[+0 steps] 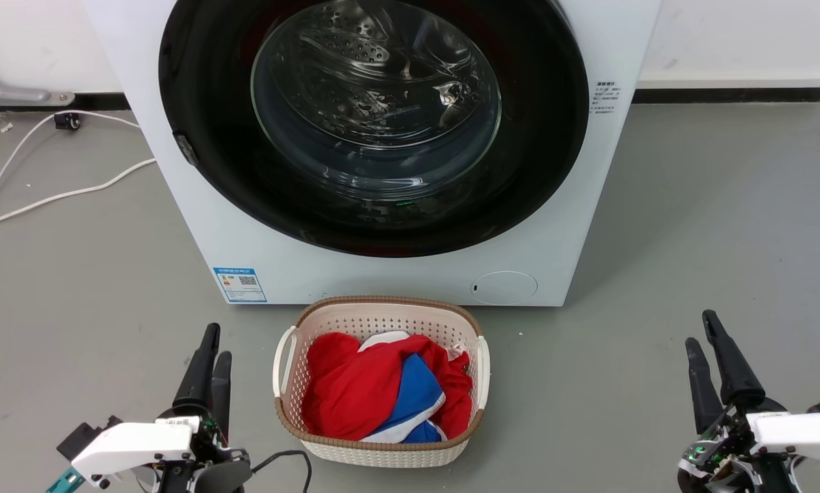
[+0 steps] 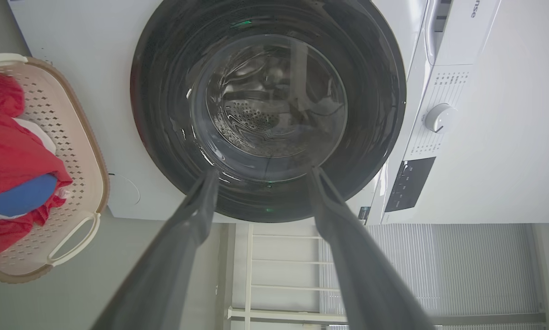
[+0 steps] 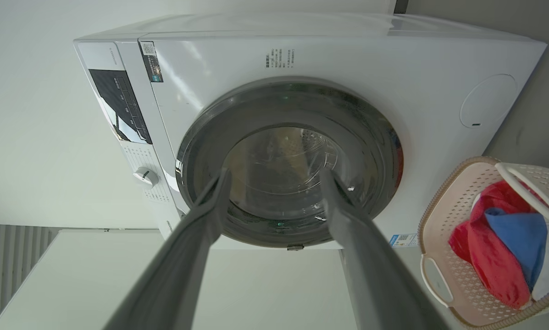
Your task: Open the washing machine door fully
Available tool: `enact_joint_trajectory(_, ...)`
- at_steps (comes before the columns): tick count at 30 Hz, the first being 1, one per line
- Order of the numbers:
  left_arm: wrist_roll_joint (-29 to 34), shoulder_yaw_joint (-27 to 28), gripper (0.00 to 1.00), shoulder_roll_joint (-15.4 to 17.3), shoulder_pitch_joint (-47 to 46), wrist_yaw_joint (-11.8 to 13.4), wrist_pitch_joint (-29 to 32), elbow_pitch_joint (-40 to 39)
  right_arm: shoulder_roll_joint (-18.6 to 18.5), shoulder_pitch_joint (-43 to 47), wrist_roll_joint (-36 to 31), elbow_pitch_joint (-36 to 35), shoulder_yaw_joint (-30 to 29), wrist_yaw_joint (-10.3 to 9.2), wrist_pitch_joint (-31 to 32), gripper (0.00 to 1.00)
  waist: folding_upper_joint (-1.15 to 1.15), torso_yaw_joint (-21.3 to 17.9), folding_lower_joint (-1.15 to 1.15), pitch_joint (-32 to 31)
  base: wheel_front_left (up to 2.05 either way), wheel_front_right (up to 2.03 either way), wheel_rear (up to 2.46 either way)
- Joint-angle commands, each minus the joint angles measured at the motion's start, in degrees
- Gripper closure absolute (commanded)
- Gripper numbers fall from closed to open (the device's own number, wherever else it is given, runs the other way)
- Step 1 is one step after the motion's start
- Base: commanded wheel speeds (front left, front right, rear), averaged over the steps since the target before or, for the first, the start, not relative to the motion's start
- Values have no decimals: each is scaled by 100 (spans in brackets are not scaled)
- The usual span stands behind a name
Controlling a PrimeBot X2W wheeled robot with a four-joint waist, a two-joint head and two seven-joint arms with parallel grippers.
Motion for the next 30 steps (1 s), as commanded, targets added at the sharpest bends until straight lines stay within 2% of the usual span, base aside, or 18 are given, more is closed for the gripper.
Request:
enact_joint_trajectory(1, 72, -32, 0, 24, -91, -8, -90, -210, -16, -54, -127, -195, 49, 3, -94, 0, 0, 1, 0, 0, 0, 0, 0)
enact_joint_trajectory(6, 226, -78, 0, 24, -69, -9, -192, -338, -21, -16, -309, -299, 96, 4, -207, 0, 0, 4, 0, -2, 0, 0, 0)
enact_joint_trajectory(11, 684, -207, 0, 23, -62, -10, -315, -474, -39, 22, -634, -423, 142, 5, -332, 0, 0, 7, 0, -8, 0, 0, 0)
enact_joint_trajectory(17, 1705, -418, 0, 55, -77, -11, -453, -538, -49, 68, -1254, -526, 130, 5, -471, 0, 0, 11, 0, -18, 0, 0, 0)
enact_joint_trajectory(30, 3887, -559, 0, 100, 59, 36, -725, -677, -37, 136, -3408, -753, 57, 7, -551, 0, 0, 10, 0, -37, 0, 0, 0)
